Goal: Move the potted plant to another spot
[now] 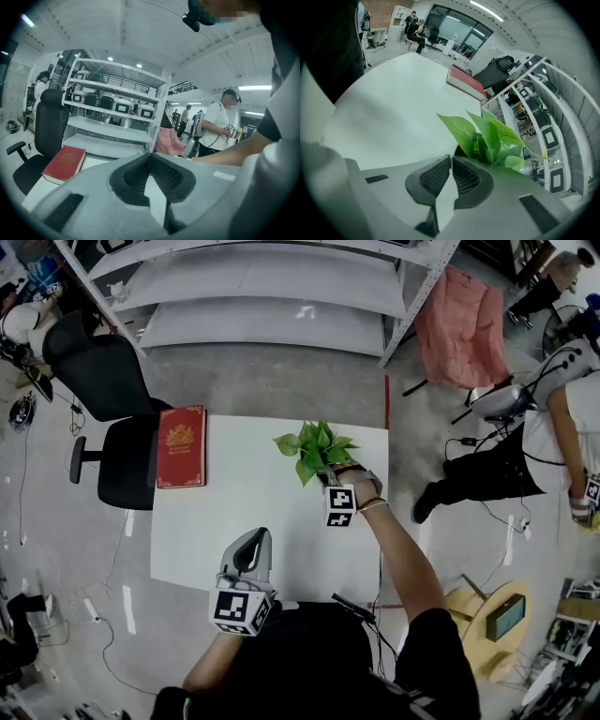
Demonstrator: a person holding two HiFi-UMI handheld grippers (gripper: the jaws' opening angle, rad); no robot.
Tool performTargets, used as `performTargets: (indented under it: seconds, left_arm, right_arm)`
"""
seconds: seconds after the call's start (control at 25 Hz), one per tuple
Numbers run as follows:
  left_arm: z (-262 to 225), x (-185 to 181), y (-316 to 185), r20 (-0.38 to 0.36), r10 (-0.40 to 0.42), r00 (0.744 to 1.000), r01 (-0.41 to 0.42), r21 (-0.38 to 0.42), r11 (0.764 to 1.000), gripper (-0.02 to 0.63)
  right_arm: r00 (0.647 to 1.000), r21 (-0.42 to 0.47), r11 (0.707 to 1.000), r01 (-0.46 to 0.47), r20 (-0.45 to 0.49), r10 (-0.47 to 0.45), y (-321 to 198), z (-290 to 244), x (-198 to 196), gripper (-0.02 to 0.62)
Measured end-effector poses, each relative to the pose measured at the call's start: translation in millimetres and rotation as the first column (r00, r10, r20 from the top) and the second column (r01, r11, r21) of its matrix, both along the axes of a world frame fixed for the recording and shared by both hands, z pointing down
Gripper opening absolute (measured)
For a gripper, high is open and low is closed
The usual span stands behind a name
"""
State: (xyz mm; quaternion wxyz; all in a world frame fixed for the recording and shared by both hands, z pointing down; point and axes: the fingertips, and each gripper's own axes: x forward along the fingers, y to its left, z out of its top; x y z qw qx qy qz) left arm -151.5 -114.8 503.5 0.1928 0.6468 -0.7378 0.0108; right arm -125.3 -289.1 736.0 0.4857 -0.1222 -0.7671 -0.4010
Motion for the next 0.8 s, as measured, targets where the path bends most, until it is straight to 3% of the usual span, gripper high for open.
performTargets:
  seconds: [0.4,0.8]
  left_arm:
    - [-3,11,14,-0.004,0.097,0.995,-0.097,0.025,0.995,0.017]
    - [-8,21,19,0.0,0.205,0.979,-0.205,0.049,0.978,0.017]
  right_arm:
    - [0.99,-0.014,0.99,-0.139,-0.006,0.138,37,-14,52,0.026]
    - [0.962,-0.01,0.962,-0.273,-0.015,0.273,63,-20,96,0.026]
